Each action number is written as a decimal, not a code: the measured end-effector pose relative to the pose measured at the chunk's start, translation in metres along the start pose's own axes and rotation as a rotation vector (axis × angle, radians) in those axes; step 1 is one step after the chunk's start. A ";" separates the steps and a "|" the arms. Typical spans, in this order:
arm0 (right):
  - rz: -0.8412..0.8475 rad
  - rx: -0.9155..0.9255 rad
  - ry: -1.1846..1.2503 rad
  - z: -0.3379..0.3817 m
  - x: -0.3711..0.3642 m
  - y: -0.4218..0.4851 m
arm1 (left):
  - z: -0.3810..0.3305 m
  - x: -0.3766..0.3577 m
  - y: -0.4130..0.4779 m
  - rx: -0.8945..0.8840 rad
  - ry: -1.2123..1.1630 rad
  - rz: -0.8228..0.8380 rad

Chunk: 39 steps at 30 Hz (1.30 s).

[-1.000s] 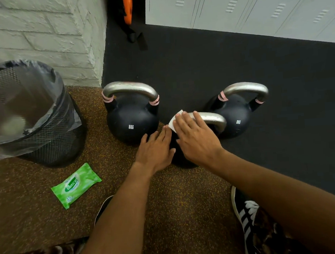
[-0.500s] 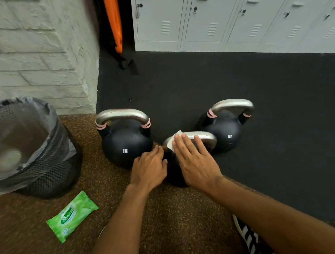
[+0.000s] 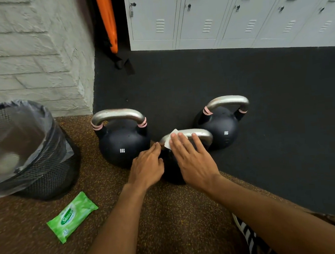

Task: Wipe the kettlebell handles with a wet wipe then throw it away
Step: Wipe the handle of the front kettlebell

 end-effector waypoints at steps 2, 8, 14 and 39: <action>0.011 0.044 -0.052 0.009 0.000 0.010 | 0.001 -0.001 0.001 -0.019 -0.010 -0.006; 0.059 0.103 -0.142 0.010 -0.005 0.009 | 0.005 -0.002 0.004 -0.040 -0.048 0.008; 0.066 0.033 -0.075 -0.004 -0.009 -0.009 | 0.003 -0.001 0.003 -0.048 -0.004 0.002; 0.216 -0.025 0.665 -0.084 0.015 0.049 | -0.015 0.020 -0.008 -0.132 0.102 -0.246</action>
Point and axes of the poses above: each hand's wrist, its own y-axis towards the middle knuckle, its own x-axis out of the back of the hand, z = x × y, the point moved 10 cm from there along y, towards the middle knuckle, and after that the axes turned 14 degrees about x, right-handed, at the moved point
